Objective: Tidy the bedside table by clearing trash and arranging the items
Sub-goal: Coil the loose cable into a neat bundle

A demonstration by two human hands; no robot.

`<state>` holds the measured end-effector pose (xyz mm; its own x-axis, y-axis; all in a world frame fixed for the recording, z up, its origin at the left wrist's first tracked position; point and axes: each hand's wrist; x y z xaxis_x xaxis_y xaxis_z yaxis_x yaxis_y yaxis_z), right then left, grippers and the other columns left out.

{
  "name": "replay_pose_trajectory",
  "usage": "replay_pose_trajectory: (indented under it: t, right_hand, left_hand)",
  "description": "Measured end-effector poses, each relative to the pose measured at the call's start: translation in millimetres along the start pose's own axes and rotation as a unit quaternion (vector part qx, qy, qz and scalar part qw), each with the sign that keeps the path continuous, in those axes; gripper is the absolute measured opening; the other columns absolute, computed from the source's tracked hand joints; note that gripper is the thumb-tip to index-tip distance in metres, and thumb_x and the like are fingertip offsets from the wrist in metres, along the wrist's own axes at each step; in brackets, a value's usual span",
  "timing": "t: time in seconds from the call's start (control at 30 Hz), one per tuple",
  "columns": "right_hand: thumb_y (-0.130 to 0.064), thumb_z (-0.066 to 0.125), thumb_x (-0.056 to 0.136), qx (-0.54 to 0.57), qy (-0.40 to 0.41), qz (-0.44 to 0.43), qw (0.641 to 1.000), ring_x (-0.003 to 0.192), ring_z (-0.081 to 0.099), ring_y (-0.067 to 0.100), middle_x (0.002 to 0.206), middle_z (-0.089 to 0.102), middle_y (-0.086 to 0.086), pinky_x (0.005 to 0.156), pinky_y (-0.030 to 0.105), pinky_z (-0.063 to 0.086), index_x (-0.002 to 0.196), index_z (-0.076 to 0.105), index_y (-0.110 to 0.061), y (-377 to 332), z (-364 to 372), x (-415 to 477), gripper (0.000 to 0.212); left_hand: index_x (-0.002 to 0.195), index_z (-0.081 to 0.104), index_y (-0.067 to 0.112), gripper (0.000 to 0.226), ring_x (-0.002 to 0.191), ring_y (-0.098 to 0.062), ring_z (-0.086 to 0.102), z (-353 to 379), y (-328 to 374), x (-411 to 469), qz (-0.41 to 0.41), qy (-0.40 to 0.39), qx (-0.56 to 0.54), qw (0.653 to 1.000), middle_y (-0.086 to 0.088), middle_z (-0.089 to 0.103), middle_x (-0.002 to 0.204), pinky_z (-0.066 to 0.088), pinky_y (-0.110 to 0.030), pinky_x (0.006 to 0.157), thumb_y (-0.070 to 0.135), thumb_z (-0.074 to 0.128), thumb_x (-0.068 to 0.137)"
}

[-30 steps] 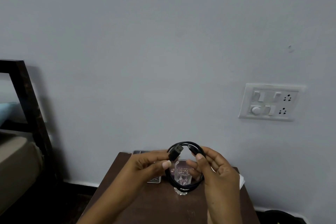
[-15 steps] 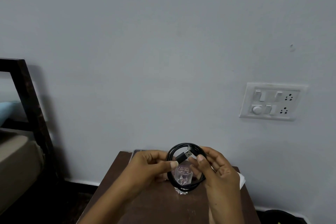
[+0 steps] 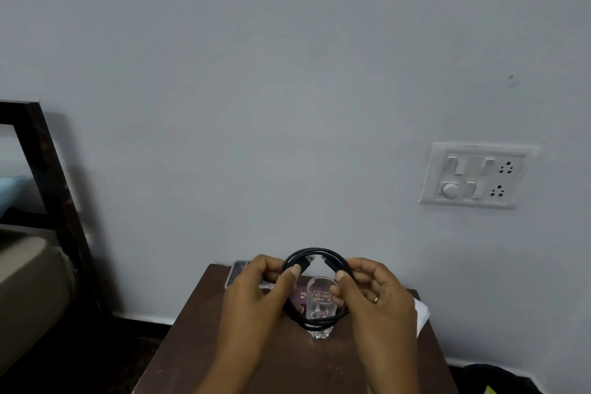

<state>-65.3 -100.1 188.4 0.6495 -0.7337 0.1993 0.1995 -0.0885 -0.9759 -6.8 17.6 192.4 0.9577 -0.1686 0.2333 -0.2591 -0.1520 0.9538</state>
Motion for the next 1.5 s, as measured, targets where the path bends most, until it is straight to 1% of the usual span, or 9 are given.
replay_pose_trajectory:
  t: [0.23, 0.43, 0.53, 0.67, 0.9, 1.07, 1.2, 1.3, 1.5]
  right_hand:
    - [-0.002, 0.068, 0.077, 0.188, -0.137, 0.083, 0.969, 0.067, 0.070, 0.017, 0.080, 0.073, 0.012, 0.063, 0.025, 0.058, 0.102, 0.059, -0.012, -2, 0, 4, 0.028]
    - [-0.030, 0.095, 0.010, 0.364, -0.112, 0.140, 0.914, 0.070, 0.072, 0.020, 0.082, 0.073, 0.015, 0.059, 0.025, 0.058, 0.102, 0.061, -0.006, 7, -4, 8, 0.101]
    - [-0.033, 0.095, 0.015, 0.339, -0.109, 0.116, 0.927, 0.073, 0.072, 0.020, 0.081, 0.073, 0.014, 0.060, 0.024, 0.058, 0.099, 0.062, -0.006, 11, -6, 11, 0.094]
    - [0.000, 0.072, 0.074, 0.163, -0.113, 0.055, 0.979, 0.078, 0.071, 0.010, 0.089, 0.075, 0.007, 0.062, 0.017, 0.055, 0.096, 0.065, -0.017, 12, -7, 7, 0.029]
    - [-0.004, 0.069, 0.077, 0.116, -0.121, 0.031, 0.985, 0.066, 0.067, 0.006, 0.079, 0.075, 0.001, 0.059, 0.016, 0.053, 0.087, 0.070, -0.020, 13, -8, 8, 0.019]
    - [-0.052, 0.090, 0.028, 0.212, -0.190, 0.067, 0.956, 0.065, 0.068, 0.013, 0.079, 0.074, 0.010, 0.060, 0.020, 0.054, 0.104, 0.061, -0.018, 11, -5, 8, 0.088]
    - [-0.040, 0.091, 0.038, 0.266, -0.161, 0.061, 0.948, 0.062, 0.067, 0.018, 0.081, 0.073, 0.017, 0.059, 0.025, 0.056, 0.103, 0.057, -0.016, 7, 2, 2, 0.078]
    - [-0.007, 0.071, 0.077, 0.165, -0.111, 0.022, 0.980, 0.070, 0.070, 0.018, 0.087, 0.075, 0.010, 0.063, 0.022, 0.056, 0.099, 0.061, -0.019, 4, 4, -1, 0.027]
    - [-0.004, 0.067, 0.080, 0.091, -0.055, 0.013, 0.994, 0.076, 0.070, 0.004, 0.081, 0.076, -0.008, 0.068, 0.013, 0.054, 0.089, 0.069, -0.023, 18, -4, 6, 0.021]
  left_hand:
    - [0.081, 0.054, 0.021, 0.011, 0.055, -0.009, 0.065, 0, 2, 2, 0.001, 0.037, 0.029, 0.999, -0.001, 0.063, 0.084, 0.047, -0.018, 0.054, 0.022, 0.065, 0.083]
    - [0.104, 0.061, 0.012, 0.020, 0.067, -0.017, 0.066, -3, 6, 5, -0.139, -0.094, -0.292, 0.942, -0.006, 0.067, 0.083, 0.057, -0.028, 0.063, 0.013, 0.061, 0.084]
    - [0.108, 0.063, 0.014, 0.033, 0.074, -0.017, 0.070, -5, 7, 4, -0.112, -0.125, -0.263, 0.950, -0.007, 0.065, 0.084, 0.052, -0.039, 0.079, 0.012, 0.071, 0.076]
    - [0.094, 0.072, 0.021, 0.018, 0.078, -0.031, 0.072, -5, 2, 6, -0.062, -0.077, -0.130, 0.987, -0.015, 0.071, 0.088, 0.053, -0.055, 0.082, 0.014, 0.073, 0.077]
    - [0.092, 0.073, 0.004, 0.014, 0.064, -0.020, 0.070, -9, 5, 5, -0.110, -0.143, -0.176, 0.968, -0.009, 0.071, 0.074, 0.054, -0.024, 0.052, 0.009, 0.064, 0.082]
    - [0.082, 0.066, 0.006, 0.007, 0.051, -0.013, 0.065, -9, 3, 4, -0.093, -0.041, -0.136, 0.985, -0.007, 0.062, 0.071, 0.054, -0.032, 0.050, 0.013, 0.066, 0.083]
    - [0.080, 0.052, 0.028, 0.012, 0.056, -0.010, 0.060, -5, 0, 2, 0.073, 0.083, 0.116, 0.987, 0.004, 0.062, 0.066, 0.052, -0.039, 0.058, 0.036, 0.060, 0.083]
    - [0.091, 0.054, 0.030, 0.008, 0.055, -0.011, 0.061, 1, 3, 2, 0.032, 0.071, 0.020, 0.997, -0.004, 0.062, 0.070, 0.052, -0.037, 0.058, 0.033, 0.060, 0.086]
    - [0.105, 0.067, 0.012, 0.021, 0.086, -0.021, 0.067, 0, 0, 5, -0.131, -0.071, -0.228, 0.962, -0.004, 0.072, 0.081, 0.049, -0.046, 0.091, 0.019, 0.059, 0.087]
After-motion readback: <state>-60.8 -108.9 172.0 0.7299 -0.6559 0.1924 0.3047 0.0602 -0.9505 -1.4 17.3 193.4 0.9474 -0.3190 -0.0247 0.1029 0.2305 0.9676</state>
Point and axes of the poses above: each hand's wrist, its own x-axis towards the middle knuckle, its own z-axis out of the palm, y = z × x
